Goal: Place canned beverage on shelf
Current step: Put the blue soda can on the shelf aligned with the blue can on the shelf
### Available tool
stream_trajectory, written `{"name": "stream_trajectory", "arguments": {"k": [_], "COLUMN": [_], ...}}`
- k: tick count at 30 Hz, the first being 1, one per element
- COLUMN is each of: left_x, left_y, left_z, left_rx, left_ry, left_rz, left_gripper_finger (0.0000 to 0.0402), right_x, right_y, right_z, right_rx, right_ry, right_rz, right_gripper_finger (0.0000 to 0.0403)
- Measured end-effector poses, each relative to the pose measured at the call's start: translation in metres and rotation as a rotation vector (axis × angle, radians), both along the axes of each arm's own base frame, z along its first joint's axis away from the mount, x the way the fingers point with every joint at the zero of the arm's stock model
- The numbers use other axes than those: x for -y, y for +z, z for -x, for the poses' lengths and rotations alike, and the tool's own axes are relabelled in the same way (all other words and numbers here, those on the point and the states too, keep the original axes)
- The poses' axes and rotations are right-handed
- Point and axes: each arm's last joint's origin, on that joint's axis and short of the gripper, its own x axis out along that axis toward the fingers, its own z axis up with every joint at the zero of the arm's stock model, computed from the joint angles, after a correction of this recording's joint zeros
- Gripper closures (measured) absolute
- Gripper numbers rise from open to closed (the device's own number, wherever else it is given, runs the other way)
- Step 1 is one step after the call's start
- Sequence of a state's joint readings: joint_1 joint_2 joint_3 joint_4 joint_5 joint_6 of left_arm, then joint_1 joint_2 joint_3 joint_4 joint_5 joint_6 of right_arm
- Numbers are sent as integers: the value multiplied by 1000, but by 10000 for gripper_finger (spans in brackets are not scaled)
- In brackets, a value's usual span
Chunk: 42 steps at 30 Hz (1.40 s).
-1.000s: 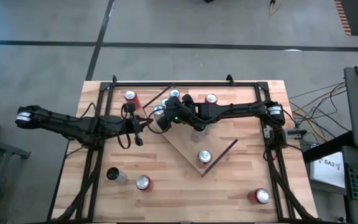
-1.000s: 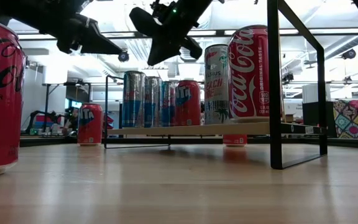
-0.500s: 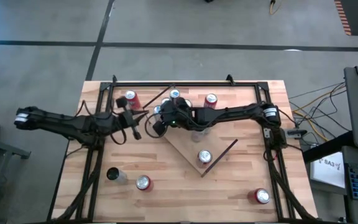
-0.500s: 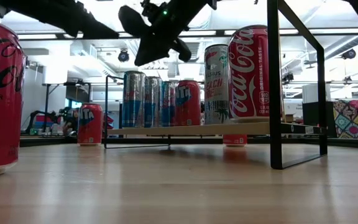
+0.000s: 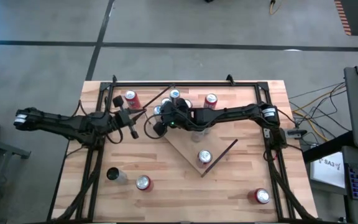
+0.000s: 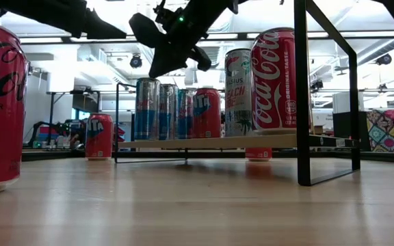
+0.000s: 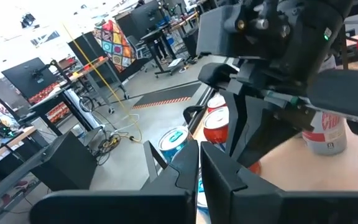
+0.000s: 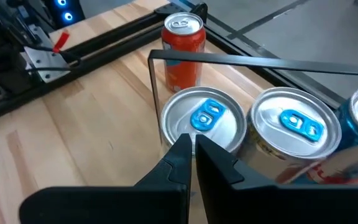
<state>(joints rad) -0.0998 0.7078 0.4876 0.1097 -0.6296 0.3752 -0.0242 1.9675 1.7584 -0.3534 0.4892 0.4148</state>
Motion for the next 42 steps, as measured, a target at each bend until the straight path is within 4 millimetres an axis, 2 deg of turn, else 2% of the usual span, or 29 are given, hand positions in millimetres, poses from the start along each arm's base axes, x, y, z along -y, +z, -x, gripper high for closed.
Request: {"name": "stream_trajectory", "arguments": {"k": [23, 34, 42], "left_x": [0, 0, 0], "left_y": [0, -1, -1], "left_z": [-1, -1, -1], "left_rx": [-2, -3, -4], "left_ry": [-1, -2, -2], "left_rz": [0, 0, -1], "left_gripper_finger": [400, 400, 400], "right_x": [0, 0, 0], "right_y": [0, 7, -6], "right_z": [1, -4, -8], "right_rx": [-27, 58, 28], "right_ry": [13, 14, 17], "right_rz": [35, 35, 32], "right_gripper_finger": [390, 390, 390]}}
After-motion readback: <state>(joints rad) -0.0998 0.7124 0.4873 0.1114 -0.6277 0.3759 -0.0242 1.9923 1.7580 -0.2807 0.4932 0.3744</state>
